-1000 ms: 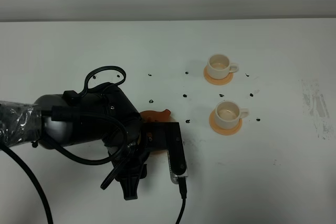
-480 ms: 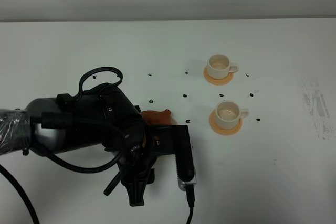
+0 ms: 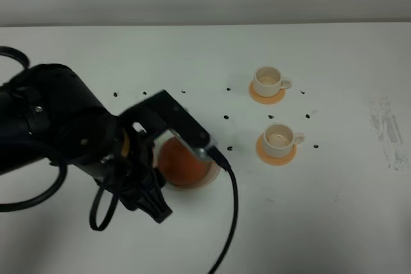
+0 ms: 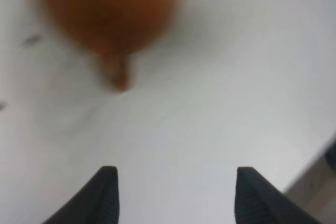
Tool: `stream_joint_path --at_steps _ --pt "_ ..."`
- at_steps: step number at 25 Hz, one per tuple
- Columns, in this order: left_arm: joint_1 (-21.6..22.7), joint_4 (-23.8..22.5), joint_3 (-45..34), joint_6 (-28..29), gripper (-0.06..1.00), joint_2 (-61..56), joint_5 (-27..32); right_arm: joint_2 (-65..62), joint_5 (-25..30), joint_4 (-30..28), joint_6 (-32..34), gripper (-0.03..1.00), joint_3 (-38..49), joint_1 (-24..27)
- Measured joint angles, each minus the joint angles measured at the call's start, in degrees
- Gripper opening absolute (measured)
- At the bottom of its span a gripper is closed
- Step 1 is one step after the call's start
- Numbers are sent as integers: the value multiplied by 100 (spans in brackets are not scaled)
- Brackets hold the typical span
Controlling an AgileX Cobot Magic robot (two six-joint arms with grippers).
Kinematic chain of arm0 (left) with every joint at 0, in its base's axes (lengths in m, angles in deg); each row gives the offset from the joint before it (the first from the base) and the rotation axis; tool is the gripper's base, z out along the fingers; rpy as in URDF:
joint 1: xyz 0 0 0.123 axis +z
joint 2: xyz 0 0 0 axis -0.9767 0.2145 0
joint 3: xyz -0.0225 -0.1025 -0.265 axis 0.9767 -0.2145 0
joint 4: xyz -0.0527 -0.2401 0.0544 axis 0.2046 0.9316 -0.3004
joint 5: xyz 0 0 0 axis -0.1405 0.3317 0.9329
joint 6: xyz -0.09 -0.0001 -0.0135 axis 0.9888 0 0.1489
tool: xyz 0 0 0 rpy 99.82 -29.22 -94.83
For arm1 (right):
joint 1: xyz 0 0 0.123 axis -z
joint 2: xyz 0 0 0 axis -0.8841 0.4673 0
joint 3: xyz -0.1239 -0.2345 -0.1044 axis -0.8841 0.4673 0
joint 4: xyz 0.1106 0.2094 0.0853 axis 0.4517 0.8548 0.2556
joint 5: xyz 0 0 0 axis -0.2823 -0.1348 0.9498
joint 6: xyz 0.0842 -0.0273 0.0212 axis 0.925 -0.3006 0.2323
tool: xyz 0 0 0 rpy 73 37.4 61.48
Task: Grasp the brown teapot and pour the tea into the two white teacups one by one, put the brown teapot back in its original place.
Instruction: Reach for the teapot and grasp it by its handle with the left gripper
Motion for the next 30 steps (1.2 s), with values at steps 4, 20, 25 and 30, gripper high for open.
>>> stream_joint_path --at_steps 4,20,25,30 --pt "476 -414 0 608 51 -16 -22 0 0 0 0 51 0 0" --pt "704 281 -5 -1011 51 1122 -1524 0 0 0 0 51 0 0" --pt "704 423 -5 -1135 51 1450 -1625 0 0 0 0 51 0 0" --pt "704 536 -5 -1142 51 1574 -1750 0 0 0 0 51 0 0"
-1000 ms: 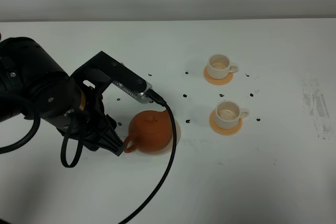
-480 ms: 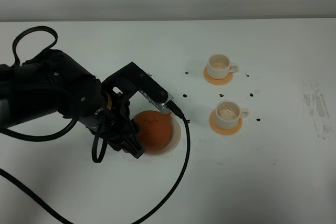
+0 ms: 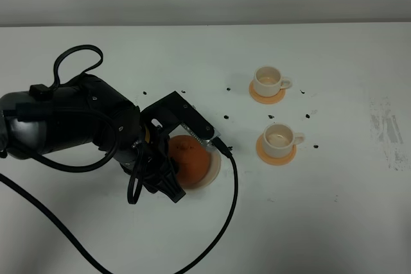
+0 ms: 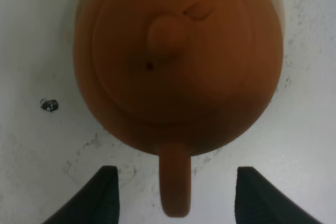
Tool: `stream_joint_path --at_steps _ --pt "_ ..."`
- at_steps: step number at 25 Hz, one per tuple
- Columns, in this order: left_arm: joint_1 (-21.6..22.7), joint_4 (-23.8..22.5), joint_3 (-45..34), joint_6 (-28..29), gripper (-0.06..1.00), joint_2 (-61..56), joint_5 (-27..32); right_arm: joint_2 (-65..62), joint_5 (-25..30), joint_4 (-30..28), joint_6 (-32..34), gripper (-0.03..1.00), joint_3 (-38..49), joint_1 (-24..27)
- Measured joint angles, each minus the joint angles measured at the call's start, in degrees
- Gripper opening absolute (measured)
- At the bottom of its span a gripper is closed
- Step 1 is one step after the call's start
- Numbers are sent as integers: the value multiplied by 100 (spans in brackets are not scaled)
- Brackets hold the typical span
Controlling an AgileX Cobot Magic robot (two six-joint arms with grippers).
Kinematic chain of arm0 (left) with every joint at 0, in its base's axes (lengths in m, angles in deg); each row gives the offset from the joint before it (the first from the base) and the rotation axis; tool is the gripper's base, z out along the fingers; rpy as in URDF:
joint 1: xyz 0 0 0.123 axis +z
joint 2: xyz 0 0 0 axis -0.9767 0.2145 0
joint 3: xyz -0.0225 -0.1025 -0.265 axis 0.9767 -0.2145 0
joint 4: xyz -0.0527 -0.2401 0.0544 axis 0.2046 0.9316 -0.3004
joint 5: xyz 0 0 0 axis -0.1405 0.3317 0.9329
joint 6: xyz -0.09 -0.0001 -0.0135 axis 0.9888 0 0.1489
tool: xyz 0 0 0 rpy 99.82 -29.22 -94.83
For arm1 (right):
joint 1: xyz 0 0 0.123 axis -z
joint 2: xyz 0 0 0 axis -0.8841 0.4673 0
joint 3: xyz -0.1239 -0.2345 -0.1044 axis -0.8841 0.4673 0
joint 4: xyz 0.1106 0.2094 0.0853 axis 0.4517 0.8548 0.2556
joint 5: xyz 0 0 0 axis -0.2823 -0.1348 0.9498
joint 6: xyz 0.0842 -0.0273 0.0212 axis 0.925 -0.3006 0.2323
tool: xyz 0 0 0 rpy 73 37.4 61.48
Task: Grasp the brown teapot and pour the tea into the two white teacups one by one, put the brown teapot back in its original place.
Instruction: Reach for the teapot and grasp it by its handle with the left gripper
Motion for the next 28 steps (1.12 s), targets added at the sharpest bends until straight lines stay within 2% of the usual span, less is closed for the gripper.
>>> stream_joint_path --at_steps 8,14,19,23,28 --pt "0 47 -17 -7 51 163 -279 0 0 0 0 51 0 0" --pt "0 103 -29 -7 45 191 -303 0 0 0 0 51 0 0" --pt "0 105 -29 -7 34 234 -204 0 0 0 0 51 0 0" --pt "8 86 -29 -7 12 256 -141 0 0 0 0 51 0 0" --pt "8 85 -29 -74 12 262 -153 0 0 0 0 51 0 0"
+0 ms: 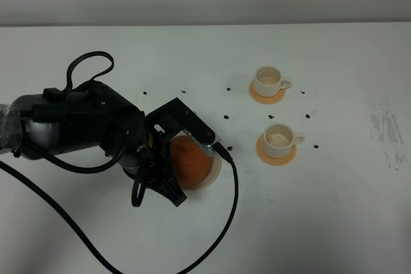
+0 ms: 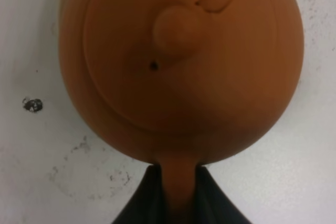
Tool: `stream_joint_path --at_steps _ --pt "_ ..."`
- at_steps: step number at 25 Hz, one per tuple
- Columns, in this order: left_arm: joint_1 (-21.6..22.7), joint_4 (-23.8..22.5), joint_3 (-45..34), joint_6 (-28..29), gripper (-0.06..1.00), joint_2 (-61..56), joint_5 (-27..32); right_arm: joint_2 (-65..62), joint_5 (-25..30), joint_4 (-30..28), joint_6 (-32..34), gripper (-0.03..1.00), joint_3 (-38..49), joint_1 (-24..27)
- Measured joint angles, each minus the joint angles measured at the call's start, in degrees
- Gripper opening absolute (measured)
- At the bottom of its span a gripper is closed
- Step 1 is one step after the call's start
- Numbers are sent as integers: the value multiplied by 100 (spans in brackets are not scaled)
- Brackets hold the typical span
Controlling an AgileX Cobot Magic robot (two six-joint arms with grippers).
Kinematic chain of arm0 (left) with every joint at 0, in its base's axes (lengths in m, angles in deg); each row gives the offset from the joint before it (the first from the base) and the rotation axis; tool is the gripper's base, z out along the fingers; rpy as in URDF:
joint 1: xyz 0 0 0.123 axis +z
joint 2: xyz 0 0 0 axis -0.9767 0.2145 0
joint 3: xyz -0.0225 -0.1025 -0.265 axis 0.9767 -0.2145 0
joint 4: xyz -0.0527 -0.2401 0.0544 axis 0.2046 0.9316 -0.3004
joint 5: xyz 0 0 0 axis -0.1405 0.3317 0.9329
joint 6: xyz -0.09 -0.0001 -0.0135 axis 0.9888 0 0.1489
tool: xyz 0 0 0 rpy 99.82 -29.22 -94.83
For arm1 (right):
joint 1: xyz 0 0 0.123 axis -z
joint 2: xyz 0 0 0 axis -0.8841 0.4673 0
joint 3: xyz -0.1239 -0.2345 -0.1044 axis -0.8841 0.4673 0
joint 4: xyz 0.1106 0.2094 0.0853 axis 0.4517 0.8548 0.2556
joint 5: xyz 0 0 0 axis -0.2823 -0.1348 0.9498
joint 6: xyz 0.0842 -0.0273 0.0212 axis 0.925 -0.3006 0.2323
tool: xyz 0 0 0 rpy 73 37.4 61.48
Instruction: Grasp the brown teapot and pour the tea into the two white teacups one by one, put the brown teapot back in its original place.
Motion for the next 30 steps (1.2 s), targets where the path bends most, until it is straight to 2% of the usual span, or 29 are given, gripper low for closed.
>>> stream_joint_path --at_steps 19,26,30 --pt "2 61 32 -293 12 -626 -248 0 0 0 0 51 0 0" --pt "2 -389 1017 -423 12 -270 3 0 0 0 0 51 0 0" --pt "2 -459 1696 -891 12 189 223 0 0 0 0 51 0 0"
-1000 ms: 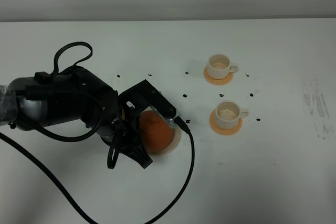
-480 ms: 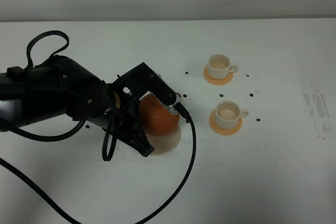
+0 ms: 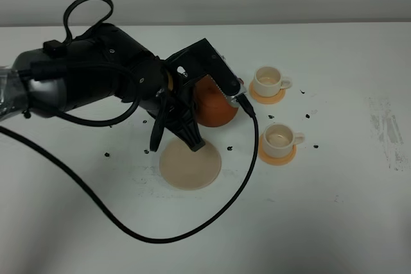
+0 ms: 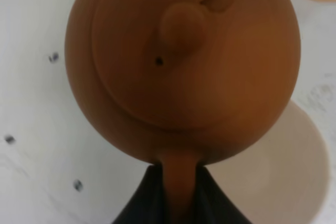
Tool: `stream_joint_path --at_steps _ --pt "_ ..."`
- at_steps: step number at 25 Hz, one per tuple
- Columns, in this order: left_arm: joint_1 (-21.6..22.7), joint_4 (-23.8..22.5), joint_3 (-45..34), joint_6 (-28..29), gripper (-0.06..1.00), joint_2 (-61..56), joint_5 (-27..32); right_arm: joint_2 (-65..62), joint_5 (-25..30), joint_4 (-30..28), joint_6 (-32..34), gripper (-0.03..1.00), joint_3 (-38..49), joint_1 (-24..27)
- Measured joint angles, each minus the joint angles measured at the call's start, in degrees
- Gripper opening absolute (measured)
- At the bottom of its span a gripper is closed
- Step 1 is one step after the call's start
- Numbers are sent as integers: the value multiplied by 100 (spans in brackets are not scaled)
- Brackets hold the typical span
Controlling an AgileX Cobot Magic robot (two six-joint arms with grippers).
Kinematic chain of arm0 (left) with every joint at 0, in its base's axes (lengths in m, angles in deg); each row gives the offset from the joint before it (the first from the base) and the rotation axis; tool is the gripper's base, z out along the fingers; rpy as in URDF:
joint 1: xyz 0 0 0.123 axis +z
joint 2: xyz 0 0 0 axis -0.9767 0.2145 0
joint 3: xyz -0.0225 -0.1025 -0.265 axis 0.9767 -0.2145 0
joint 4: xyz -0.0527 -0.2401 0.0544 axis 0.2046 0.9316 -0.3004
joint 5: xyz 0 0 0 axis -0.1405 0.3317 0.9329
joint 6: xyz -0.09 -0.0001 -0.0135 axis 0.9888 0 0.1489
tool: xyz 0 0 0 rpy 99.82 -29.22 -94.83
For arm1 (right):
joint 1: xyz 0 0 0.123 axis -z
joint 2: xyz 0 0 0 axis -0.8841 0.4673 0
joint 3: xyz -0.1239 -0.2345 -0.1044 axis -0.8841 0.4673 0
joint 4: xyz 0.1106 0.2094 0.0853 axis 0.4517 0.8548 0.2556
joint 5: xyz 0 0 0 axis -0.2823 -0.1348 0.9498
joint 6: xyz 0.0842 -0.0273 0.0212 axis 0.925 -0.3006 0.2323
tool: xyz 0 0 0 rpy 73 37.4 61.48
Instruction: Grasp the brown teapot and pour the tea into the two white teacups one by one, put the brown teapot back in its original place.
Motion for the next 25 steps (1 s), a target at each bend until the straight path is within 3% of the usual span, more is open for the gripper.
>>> stream_joint_path --at_steps 5,11,25 --pt "0 271 587 -959 12 515 47 0 0 0 0 51 0 0" --pt "0 795 712 -1997 12 797 -87 0 0 0 0 51 0 0" --pt "172 798 731 -3715 12 883 -601 0 0 0 0 51 0 0"
